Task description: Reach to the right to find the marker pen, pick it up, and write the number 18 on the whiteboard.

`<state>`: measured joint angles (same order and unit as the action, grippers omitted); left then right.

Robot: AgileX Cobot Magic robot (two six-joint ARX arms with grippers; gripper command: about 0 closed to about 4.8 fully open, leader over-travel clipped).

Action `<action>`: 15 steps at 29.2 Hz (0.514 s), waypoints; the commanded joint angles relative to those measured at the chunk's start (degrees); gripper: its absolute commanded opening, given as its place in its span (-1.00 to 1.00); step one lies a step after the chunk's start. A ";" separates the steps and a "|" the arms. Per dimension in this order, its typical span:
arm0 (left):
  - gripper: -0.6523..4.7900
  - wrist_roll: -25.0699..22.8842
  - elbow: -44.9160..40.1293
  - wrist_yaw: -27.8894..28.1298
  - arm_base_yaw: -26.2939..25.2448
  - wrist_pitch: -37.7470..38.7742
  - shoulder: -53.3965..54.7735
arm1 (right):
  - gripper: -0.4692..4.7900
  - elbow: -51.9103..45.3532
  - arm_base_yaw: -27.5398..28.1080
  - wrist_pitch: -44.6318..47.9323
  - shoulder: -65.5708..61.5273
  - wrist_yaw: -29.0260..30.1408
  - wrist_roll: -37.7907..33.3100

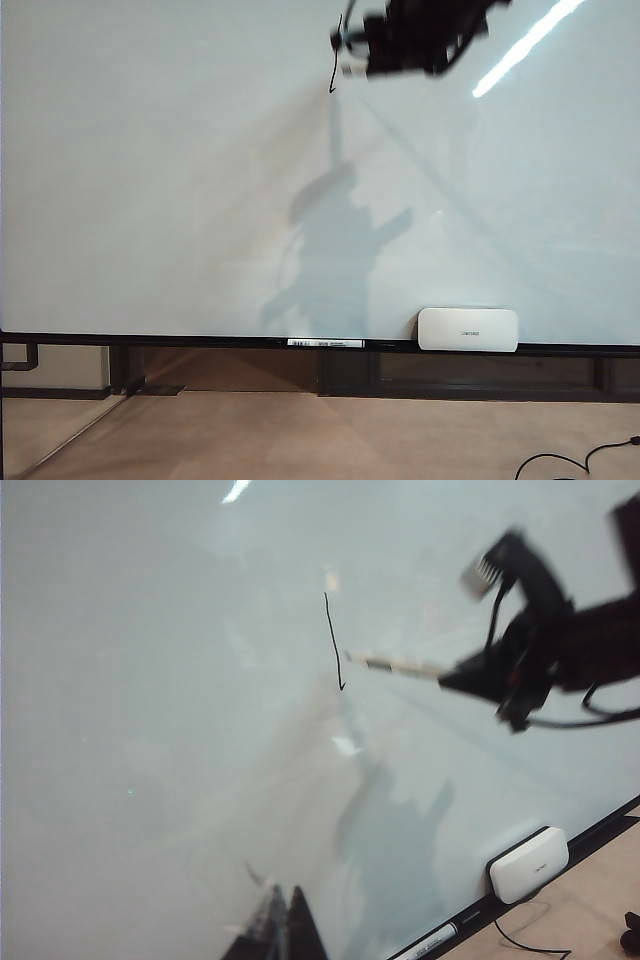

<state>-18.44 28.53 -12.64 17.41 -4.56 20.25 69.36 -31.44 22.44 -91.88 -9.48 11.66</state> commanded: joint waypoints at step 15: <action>-0.78 0.42 0.15 -4.11 0.04 -2.38 0.22 | -0.83 0.33 3.10 6.36 4.39 -0.90 8.90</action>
<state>-18.20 28.53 -16.43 17.41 -6.46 20.47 69.30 -28.34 28.01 -87.24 -10.79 20.71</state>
